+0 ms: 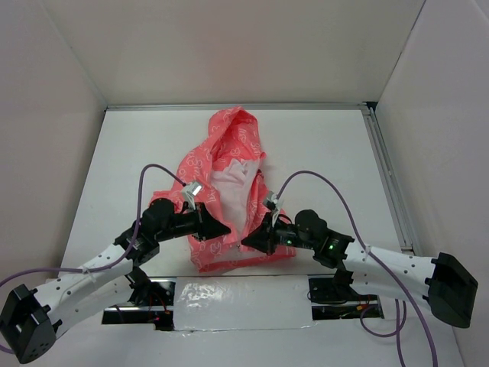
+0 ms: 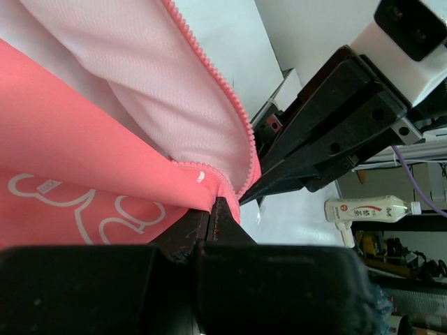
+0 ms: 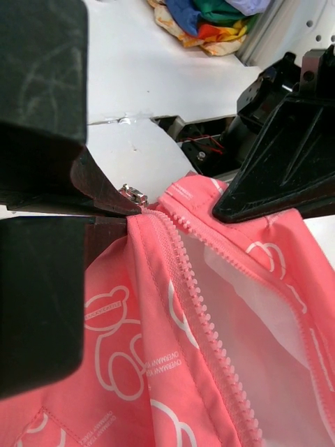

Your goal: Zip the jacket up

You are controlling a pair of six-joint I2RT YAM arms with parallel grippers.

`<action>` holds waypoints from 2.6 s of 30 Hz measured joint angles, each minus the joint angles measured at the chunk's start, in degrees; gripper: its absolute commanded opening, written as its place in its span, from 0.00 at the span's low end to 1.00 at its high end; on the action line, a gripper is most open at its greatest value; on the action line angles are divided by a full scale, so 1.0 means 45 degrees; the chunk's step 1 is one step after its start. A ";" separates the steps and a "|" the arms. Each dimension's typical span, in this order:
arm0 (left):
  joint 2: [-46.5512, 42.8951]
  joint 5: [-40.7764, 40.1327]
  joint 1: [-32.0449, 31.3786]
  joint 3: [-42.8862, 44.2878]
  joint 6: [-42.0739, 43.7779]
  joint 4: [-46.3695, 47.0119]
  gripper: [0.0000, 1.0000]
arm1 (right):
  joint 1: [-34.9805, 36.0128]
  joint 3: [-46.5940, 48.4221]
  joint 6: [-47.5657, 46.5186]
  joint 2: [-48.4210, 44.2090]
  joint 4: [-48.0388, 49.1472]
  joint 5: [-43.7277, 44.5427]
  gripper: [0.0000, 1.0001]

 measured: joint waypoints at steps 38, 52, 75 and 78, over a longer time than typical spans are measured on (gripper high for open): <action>0.0000 0.0053 0.0000 -0.0534 -0.0034 0.0690 0.00 | -0.0612 0.0092 0.0947 -0.0058 0.0155 -0.0155 0.00; -0.0107 -0.0073 0.0000 -0.0568 -0.0019 0.0709 0.00 | -0.0631 0.0957 0.1574 0.0641 -0.0442 -0.0136 0.00; -0.0418 -0.0539 -0.0044 -0.0811 0.0296 0.0894 0.00 | -0.0656 0.1433 0.2050 0.0432 -0.2414 -0.0588 0.00; -0.0418 -0.0534 -0.0044 -0.0811 0.0296 0.0991 0.00 | -0.0656 0.1423 0.1982 0.0432 -0.2467 -0.0680 0.00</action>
